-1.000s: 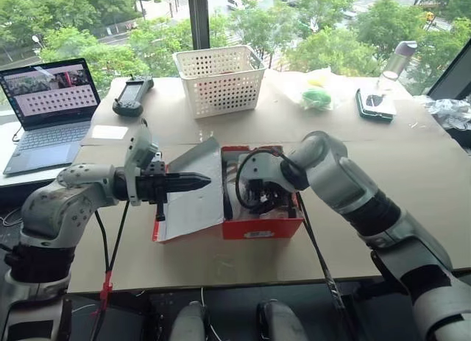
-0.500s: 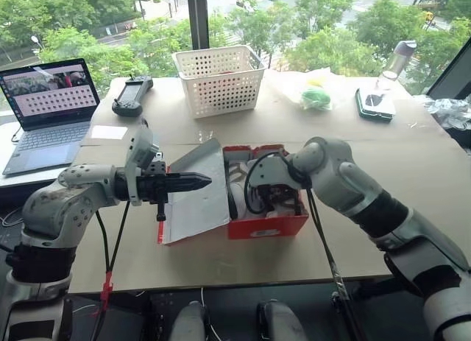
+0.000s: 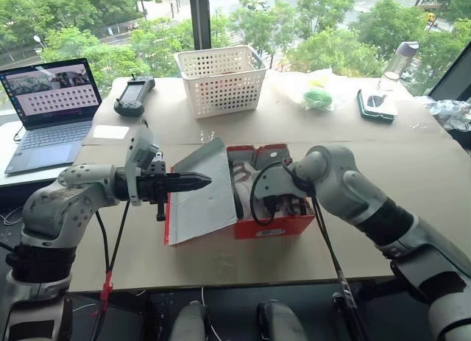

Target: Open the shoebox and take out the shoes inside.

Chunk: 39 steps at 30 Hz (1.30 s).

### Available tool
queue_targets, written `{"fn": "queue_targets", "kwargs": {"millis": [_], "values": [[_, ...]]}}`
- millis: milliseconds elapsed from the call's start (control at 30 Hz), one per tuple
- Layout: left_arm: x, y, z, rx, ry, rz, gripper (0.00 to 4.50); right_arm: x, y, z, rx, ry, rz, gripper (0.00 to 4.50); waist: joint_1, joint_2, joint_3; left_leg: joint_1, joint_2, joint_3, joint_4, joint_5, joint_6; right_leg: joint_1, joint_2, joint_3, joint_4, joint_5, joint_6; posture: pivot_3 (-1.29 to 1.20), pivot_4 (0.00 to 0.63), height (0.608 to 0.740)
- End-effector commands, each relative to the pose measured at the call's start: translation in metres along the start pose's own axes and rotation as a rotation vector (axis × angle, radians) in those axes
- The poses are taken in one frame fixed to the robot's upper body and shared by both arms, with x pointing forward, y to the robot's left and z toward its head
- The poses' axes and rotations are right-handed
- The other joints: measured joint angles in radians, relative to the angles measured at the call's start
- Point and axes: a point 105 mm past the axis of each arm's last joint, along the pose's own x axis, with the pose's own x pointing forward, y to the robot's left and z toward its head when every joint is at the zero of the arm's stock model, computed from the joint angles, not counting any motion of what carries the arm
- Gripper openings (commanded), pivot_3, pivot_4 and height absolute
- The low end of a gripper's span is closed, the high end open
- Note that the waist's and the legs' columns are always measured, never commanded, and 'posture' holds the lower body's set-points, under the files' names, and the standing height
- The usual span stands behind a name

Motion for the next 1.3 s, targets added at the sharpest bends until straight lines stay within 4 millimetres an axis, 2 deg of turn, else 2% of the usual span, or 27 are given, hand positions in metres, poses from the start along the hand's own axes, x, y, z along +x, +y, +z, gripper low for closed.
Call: {"fn": "queue_targets", "kwargs": {"millis": [33, 233, 400, 533, 1033, 1167, 1300], "values": [[-0.002, -0.002, 0.011, 0.042, -0.016, -0.001, 0.0, -0.001, -0.001, -0.001, -0.005, 0.012, -0.016, 0.03, 0.0, 0.0, 0.0, 0.0, 0.0, 0.0, 0.0, 0.0, 0.0, 0.0, 0.0, 0.0, 0.0, 0.0, 0.0, 0.0, 0.15, 0.733], [-0.001, -0.001, 0.011, 0.042, -0.016, -0.001, 0.0, -0.011, -0.016, 0.01, 0.048, -0.059, -0.077, 0.03, -0.003, 0.0, 0.0, 0.0, 0.0, 0.0, 0.0, 0.0, 0.0, 0.0, 0.001, 0.0, 0.0, 0.0, 0.001, 0.0, 0.15, 0.733], [0.0, -0.001, 0.012, 0.044, -0.016, -0.002, 0.0, -0.048, -0.046, 0.029, 0.172, -0.218, -0.177, 0.03, -0.008, 0.0, 0.0, 0.0, 0.001, 0.0, 0.0, 0.0, 0.0, -0.001, 0.001, 0.0, 0.002, 0.002, 0.003, 0.0, 0.15, 0.733], [-0.001, -0.001, 0.012, 0.046, -0.014, -0.002, 0.0, -0.072, -0.059, 0.033, 0.241, -0.298, -0.218, 0.03, -0.006, 0.0, 0.0, 0.0, 0.001, 0.0, 0.0, 0.0, 0.0, -0.001, 0.001, 0.0, 0.001, 0.002, 0.003, 0.0, 0.15, 0.733], [-0.001, 0.001, 0.012, 0.049, -0.003, -0.002, 0.0, -0.129, -0.097, 0.022, 0.448, -0.461, -0.402, 0.03, -0.006, 0.0, 0.0, 0.0, 0.001, 0.0, 0.0, 0.0, 0.0, -0.001, 0.001, 0.0, 0.001, 0.002, 0.002, 0.0, 0.15, 0.733], [0.0, 0.001, 0.012, 0.05, -0.001, -0.006, 0.0, -0.147, -0.108, 0.014, 0.492, -0.487, -0.459, 0.03, -0.006, 0.0, 0.0, 0.0, 0.0, 0.0, 0.0, 0.0, 0.0, -0.001, 0.001, 0.0, 0.001, 0.003, 0.001, 0.0, 0.15, 0.733], [0.001, 0.001, 0.012, 0.05, 0.0, -0.008, 0.0, -0.168, -0.122, -0.002, 0.547, -0.493, -0.543, 0.03, -0.006, 0.0, 0.0, 0.0, 0.0, 0.0, 0.0, 0.0, 0.0, -0.001, 0.0, 0.0, 0.001, 0.003, 0.001, 0.0, 0.15, 0.733]]}}
